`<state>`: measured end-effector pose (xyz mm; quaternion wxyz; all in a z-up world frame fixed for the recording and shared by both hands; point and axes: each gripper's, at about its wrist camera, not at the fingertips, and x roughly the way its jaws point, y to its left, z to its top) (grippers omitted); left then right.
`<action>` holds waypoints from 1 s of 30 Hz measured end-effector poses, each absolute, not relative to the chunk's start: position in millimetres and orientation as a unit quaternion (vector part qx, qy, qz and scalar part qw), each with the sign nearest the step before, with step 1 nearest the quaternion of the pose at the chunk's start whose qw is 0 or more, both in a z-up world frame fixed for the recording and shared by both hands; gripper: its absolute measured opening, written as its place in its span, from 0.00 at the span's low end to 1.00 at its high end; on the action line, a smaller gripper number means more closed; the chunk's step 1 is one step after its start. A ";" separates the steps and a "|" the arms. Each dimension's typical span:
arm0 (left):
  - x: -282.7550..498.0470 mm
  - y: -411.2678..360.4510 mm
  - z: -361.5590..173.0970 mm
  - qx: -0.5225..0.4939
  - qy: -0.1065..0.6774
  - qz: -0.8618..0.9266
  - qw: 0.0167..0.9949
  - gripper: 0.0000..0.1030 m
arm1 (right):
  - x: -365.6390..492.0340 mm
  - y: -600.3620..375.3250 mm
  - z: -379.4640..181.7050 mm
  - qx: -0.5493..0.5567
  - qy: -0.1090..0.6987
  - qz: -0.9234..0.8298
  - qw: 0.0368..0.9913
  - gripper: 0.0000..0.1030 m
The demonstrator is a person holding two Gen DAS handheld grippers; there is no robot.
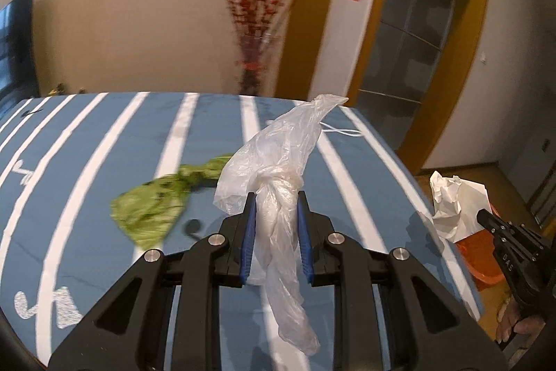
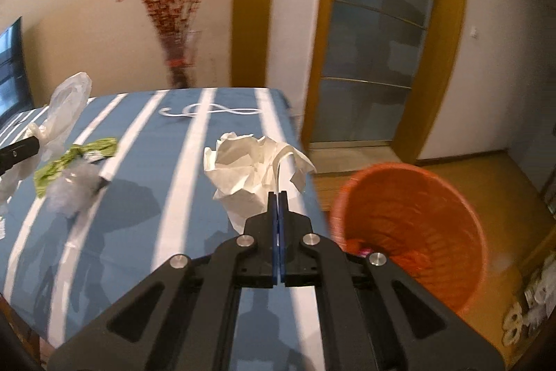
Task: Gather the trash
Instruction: 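Carry the clear bag and white tissue over the orange basket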
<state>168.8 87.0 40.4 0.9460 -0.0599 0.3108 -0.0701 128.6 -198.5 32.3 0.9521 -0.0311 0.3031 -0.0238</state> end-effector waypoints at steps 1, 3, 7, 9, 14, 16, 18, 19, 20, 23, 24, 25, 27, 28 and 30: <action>169.1 77.4 40.3 -0.056 0.310 -0.077 0.946 0.21 | 126.1 -203.9 31.6 -0.029 0.303 -0.030 0.952 0.02; 169.6 64.3 39.8 -0.051 0.312 -0.089 0.945 0.21 | 122.3 -218.9 30.4 -0.022 0.303 -0.046 0.952 0.02; 171.4 36.1 38.1 -0.046 0.318 -0.115 0.940 0.21 | 113.9 -247.3 28.6 -0.011 0.301 -0.075 0.951 0.02; 172.6 19.9 37.3 -0.043 0.320 -0.130 0.937 0.21 | 110.4 -262.4 28.2 -0.003 0.300 -0.091 0.950 0.02; 173.5 -21.7 36.1 -0.037 0.324 -0.169 0.930 0.21 | 101.8 -299.8 28.3 0.021 0.293 -0.126 0.948 0.02; 173.8 -38.7 35.8 -0.037 0.325 -0.188 0.926 0.21 | 99.1 -313.6 28.8 0.031 0.289 -0.138 0.947 0.02; 172.7 -58.2 36.0 -0.037 0.326 -0.206 0.922 0.21 | 96.9 -324.1 28.9 0.039 0.286 -0.147 0.946 0.02; 172.7 -66.5 35.8 -0.037 0.326 -0.214 0.920 0.21 | 96.0 -329.5 28.7 0.043 0.284 -0.151 0.946 0.02; 172.9 -75.4 35.3 -0.037 0.327 -0.222 0.918 0.21 | 95.7 -334.2 28.3 0.046 0.283 -0.154 0.946 0.02; 170.7 -102.0 32.9 -0.032 0.329 -0.244 0.912 0.21 | 93.1 -345.3 27.4 0.054 0.279 -0.161 0.945 0.02; 174.1 -107.9 31.9 -0.030 0.331 -0.249 0.910 0.21 | 92.5 -349.3 27.0 0.057 0.278 -0.163 0.945 0.02; 174.8 -113.8 31.1 -0.029 0.332 -0.253 0.908 0.21 | 92.2 -351.7 26.6 0.059 0.278 -0.164 0.945 0.02; 178.6 -126.5 28.1 -0.026 0.337 -0.263 0.904 0.21 | 91.8 -357.6 25.6 0.064 0.278 -0.167 0.944 0.02; 179.4 -131.2 26.9 -0.025 0.339 -0.267 0.902 0.21 | 91.7 -361.6 24.3 0.067 0.278 -0.169 0.943 0.02; 181.8 -143.7 22.9 -0.023 0.344 -0.276 0.897 0.21 | 92.8 -368.3 22.4 0.074 0.278 -0.171 0.942 0.02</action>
